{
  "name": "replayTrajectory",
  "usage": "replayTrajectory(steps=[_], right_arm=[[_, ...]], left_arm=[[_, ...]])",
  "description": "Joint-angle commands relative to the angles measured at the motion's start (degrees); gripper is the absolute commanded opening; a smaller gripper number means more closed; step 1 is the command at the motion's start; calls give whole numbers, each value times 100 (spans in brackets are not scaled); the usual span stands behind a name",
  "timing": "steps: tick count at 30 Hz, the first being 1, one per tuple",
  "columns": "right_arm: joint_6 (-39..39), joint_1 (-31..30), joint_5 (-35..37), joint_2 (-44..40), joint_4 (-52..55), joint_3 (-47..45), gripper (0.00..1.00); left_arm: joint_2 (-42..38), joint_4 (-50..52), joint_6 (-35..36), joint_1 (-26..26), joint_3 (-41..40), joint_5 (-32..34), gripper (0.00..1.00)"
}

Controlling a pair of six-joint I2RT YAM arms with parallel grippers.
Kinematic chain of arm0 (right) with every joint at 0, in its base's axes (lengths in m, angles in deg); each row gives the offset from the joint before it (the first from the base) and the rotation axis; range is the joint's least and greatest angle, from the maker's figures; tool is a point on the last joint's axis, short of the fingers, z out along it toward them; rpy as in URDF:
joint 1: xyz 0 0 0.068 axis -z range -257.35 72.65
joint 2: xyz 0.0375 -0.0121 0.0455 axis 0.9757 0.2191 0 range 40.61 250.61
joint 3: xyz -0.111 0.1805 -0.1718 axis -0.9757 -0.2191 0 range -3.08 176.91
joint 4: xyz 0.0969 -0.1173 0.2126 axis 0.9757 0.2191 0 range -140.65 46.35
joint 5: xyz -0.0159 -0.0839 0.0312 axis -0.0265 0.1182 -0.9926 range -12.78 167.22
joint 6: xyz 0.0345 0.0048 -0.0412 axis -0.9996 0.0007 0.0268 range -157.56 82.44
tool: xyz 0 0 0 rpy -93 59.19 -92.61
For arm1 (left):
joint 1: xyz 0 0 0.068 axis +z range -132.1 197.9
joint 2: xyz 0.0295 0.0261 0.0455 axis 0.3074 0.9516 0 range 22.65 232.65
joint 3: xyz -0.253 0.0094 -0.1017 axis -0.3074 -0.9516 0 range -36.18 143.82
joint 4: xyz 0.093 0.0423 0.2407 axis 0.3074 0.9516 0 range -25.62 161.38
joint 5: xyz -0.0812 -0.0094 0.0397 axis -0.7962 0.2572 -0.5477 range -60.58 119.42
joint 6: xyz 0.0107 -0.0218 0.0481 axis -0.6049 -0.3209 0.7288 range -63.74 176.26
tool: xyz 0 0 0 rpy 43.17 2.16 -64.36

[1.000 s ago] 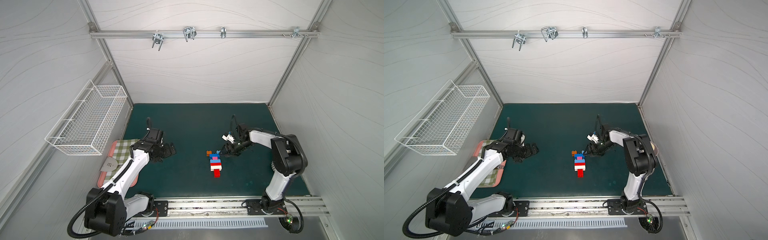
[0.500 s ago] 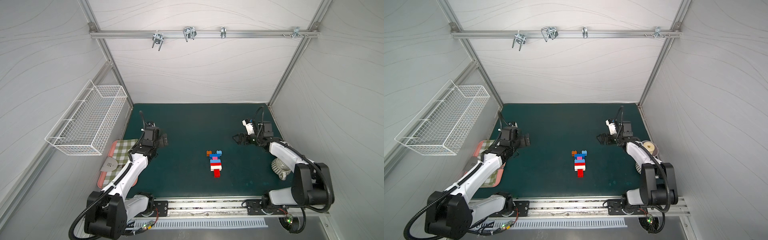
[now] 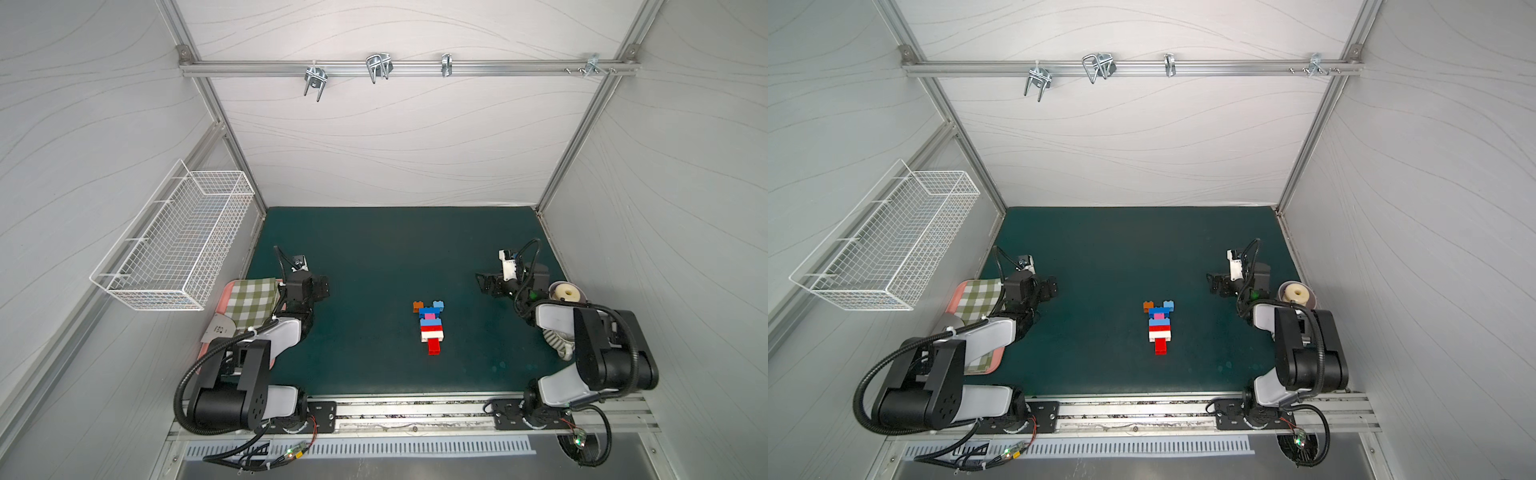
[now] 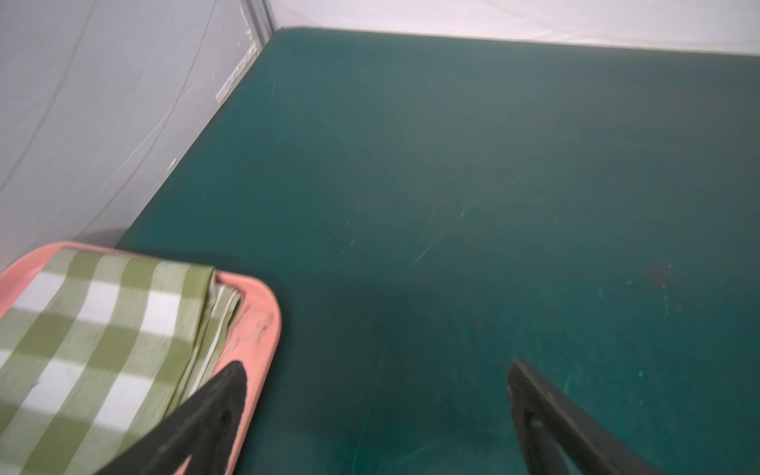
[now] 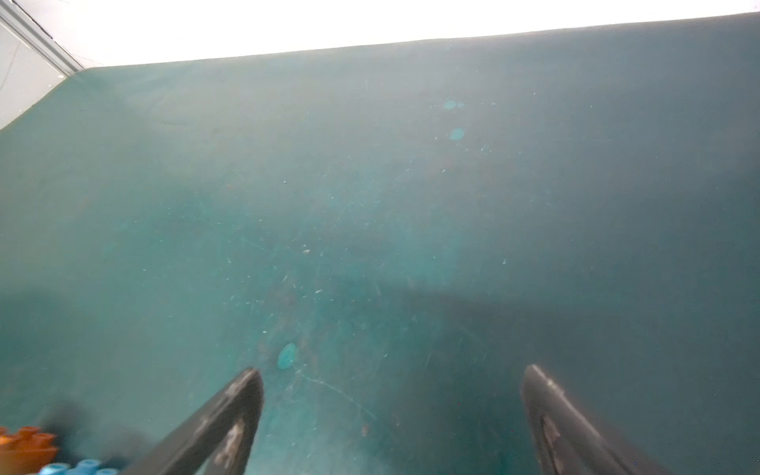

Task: Assemble a carrot with lego
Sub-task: Reset both arms

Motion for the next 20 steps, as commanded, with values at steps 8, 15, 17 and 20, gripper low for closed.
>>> replayTrajectory(steps=[8, 15, 17, 20], right_arm=[[198, -177, 234, 238, -1116, -223, 99], [221, -205, 295, 263, -1213, -261, 99], [228, -204, 288, 252, -1187, -259, 99], [230, -205, 295, 229, -1171, -270, 100]], left_arm=[[677, -1775, 91, 37, -137, 43, 98], [836, -1866, 48, 37, -119, 174, 98], [862, -1883, 50, 33, -112, 174, 98], [982, -1906, 63, 37, -60, 149, 99]])
